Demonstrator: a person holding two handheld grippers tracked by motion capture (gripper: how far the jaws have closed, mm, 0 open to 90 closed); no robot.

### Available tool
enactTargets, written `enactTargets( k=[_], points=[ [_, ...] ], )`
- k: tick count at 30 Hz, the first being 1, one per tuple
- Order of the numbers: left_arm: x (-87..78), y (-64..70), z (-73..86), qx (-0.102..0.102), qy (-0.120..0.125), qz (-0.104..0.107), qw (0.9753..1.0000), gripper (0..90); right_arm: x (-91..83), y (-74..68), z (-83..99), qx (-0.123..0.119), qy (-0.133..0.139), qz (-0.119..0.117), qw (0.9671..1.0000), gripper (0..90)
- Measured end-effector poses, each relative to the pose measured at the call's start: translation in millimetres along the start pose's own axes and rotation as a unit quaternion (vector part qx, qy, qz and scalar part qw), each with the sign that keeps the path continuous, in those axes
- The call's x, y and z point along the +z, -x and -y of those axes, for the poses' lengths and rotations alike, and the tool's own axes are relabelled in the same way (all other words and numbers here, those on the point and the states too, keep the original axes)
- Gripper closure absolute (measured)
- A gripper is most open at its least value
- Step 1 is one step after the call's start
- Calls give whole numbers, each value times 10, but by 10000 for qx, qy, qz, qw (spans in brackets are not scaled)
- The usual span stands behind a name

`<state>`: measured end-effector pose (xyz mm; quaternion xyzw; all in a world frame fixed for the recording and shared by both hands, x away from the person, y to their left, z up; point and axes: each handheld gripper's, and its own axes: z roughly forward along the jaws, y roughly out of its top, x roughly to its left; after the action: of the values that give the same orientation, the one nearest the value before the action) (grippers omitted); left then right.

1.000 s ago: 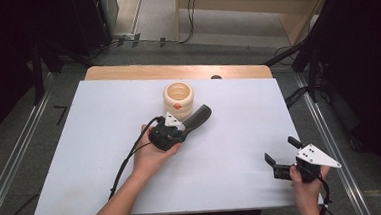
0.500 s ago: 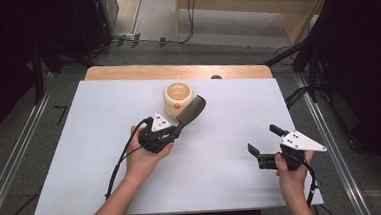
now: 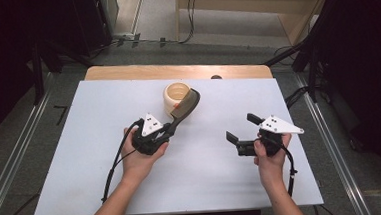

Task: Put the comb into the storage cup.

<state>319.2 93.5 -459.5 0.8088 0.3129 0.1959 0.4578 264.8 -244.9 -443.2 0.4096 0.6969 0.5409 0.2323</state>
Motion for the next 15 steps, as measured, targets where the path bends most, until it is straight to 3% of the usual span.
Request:
enactTargets(
  k=[12,15],
  points=[
    [-97,-38,-7,-115,233,-94,9996,729,399,-81,-218,358,34,-300,9989,0],
    [-111,-36,-3,-112,298,-116,9994,729,489,-98,-259,591,56,-485,9971,0]
  ],
)
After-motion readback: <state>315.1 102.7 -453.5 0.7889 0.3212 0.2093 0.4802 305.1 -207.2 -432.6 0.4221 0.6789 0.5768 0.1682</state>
